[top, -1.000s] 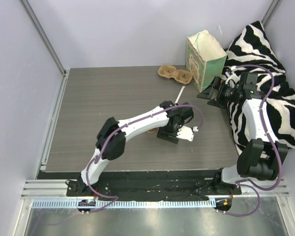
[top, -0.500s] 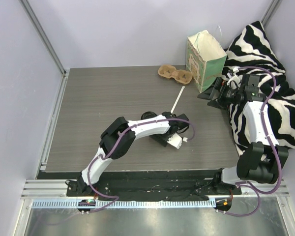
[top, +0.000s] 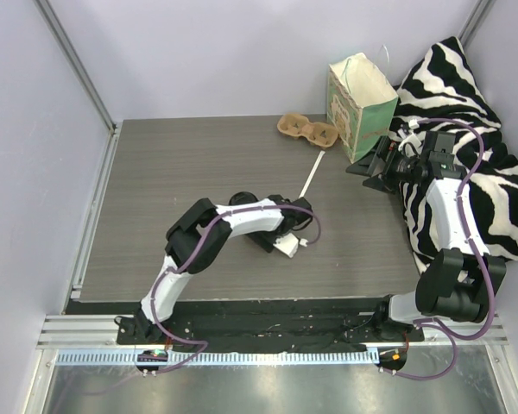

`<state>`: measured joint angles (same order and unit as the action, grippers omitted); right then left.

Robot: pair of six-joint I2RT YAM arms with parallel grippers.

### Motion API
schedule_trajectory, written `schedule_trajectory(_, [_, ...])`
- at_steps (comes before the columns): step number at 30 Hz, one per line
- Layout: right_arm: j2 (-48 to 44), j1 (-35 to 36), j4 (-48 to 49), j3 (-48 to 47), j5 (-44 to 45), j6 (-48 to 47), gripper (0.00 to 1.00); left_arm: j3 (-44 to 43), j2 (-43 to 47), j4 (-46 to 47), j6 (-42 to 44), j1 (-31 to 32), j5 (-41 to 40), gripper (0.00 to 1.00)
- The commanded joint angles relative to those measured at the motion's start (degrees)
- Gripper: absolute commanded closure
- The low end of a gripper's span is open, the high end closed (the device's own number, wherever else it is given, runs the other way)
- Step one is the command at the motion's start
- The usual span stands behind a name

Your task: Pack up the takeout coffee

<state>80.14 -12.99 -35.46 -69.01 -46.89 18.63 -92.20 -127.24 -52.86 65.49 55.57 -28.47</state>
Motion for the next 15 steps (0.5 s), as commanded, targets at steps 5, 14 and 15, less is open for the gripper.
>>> schedule_trajectory(5, [0.1, -0.19, 2.59, 0.02, -2.06, 1.14, 0.0, 8.18, 3.67, 6.27, 7.71, -10.47, -1.68, 0.31])
schedule_trajectory(14, [0.46, -0.19, 2.94, 0.28, -2.06, 1.32, 0.0, 13.8, 5.77, 14.36, 17.64, -22.06, -1.24, 0.33])
schedule_trajectory(15, [0.63, -0.19, 2.94, 0.28, -2.06, 1.32, 0.0, 13.81, 6.04, 14.71, 19.39, -23.04, -0.46, 0.33])
